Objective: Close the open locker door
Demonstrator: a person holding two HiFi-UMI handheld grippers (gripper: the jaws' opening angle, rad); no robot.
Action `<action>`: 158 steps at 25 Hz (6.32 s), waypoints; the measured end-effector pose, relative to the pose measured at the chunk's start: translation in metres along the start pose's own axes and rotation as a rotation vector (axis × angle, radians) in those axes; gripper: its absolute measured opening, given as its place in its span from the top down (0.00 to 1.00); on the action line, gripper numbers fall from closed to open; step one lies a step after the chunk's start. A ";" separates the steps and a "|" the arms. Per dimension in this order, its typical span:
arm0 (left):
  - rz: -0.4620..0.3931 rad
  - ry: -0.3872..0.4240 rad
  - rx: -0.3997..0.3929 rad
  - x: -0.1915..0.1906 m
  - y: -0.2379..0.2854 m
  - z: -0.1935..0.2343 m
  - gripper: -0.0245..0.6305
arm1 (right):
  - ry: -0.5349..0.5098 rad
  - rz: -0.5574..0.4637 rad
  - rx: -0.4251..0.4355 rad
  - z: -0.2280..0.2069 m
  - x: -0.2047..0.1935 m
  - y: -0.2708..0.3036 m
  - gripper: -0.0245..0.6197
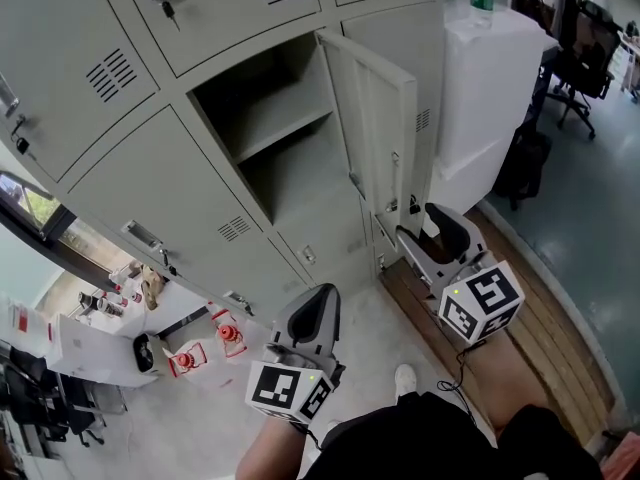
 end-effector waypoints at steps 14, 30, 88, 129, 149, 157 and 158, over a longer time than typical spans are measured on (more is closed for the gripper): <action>-0.003 0.013 0.091 0.005 0.033 -0.003 0.94 | 0.022 0.018 0.093 -0.037 0.001 0.035 0.52; -0.001 0.014 0.200 0.003 0.048 -0.005 0.94 | 0.035 0.050 0.240 -0.044 -0.004 0.063 0.54; -0.029 -0.026 0.300 0.005 0.013 0.130 0.94 | -0.075 0.141 0.361 0.120 -0.020 0.239 0.68; -0.001 0.016 0.186 0.008 0.058 0.198 0.94 | -0.117 0.109 0.314 0.116 -0.024 0.302 0.72; -0.018 0.011 0.198 0.013 0.063 0.142 0.94 | -0.089 0.087 0.270 0.066 -0.009 0.234 0.84; -0.018 0.002 0.208 0.010 0.057 0.097 0.94 | -0.071 0.083 0.273 0.051 -0.002 0.180 0.88; -0.017 0.001 0.212 0.009 0.055 0.091 0.94 | -0.068 0.084 0.277 0.050 -0.001 0.173 0.88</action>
Point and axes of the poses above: the fingertips, and each gripper's own axes: y forward along the fingers, z to its left, x out of its top, the point moved 5 cm from there along -y, backward along the fingers, and after that the axes turned 3 degrees about y, right-handed, at the moved point
